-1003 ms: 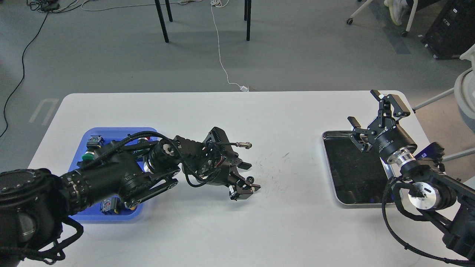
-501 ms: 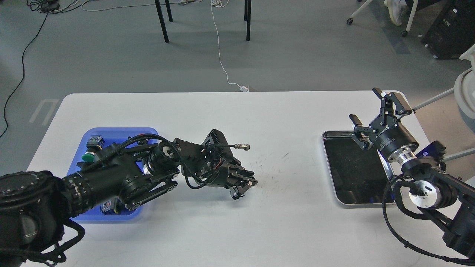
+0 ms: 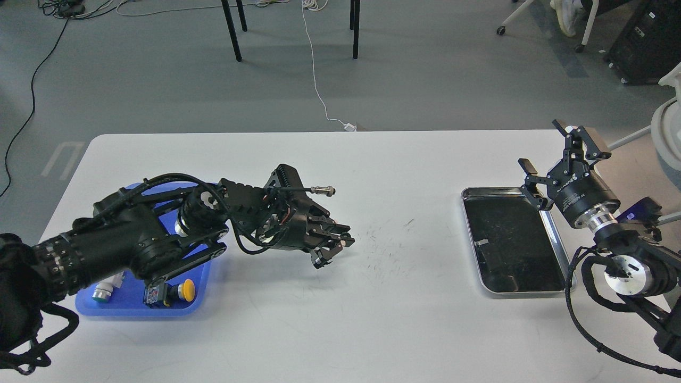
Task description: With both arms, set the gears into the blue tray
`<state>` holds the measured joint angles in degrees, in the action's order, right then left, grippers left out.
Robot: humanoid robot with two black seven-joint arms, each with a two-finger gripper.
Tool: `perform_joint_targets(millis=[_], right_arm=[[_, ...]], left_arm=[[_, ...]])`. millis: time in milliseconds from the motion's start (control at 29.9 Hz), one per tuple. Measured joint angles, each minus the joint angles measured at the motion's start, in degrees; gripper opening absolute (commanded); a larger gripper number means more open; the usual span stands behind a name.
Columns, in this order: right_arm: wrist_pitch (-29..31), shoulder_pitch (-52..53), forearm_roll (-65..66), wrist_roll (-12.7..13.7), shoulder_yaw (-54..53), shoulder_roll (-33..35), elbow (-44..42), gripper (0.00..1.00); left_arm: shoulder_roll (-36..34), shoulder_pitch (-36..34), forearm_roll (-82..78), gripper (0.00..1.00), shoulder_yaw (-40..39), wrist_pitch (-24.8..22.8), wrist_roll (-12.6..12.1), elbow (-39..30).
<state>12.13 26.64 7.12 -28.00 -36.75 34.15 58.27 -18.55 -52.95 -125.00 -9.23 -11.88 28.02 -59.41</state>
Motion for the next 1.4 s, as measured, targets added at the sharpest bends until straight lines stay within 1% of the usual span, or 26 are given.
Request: perform_joint_targets(millis=[167, 334, 468, 568, 769, 1003, 1404], right_arm=[[0.0, 0.1, 0.0, 0.0, 0.0, -0.4, 0.0, 0.98], [0.0, 0.2, 0.0, 0.0, 0.4, -1.0, -0.2, 0.98], [0.0, 0.3, 0.1, 0.0, 0.5, -1.9, -0.3, 0.98], [-0.1, 0.4, 0.2, 0.0, 0.6, -2.6, -0.5, 0.98], [-0.1, 0.6, 0.3, 0.0, 0.9, -4.2, -0.6, 0.98], [-0.1, 0.6, 0.3, 0.0, 1.0, -4.4, -0.6, 0.98], [-0.1, 0.5, 0.4, 0.0, 1.2, -4.3, -0.4, 0.98]], left_arm=[[-7.6, -0.1, 0.0, 0.2, -3.2, -0.2, 0.0, -4.6], [-14.9, 0.4, 0.4, 0.2, -4.9, -0.2, 0.0, -7.7], [-20.1, 1.0, 3.0, 0.2, -5.2, -0.2, 0.0, -8.5], [-22.8, 1.7, 4.0, 0.2, -5.2, 0.0, 0.0, -8.6], [-26.0, 3.3, 5.7, 0.21, -5.3, 0.2, 0.0, -8.4], [-29.4, 5.3, 6.4, 0.21, -5.3, 0.2, 0.0, -7.8], [-31.5, 10.5, 5.4, 0.22, -5.2, 0.1, 0.0, -5.6]])
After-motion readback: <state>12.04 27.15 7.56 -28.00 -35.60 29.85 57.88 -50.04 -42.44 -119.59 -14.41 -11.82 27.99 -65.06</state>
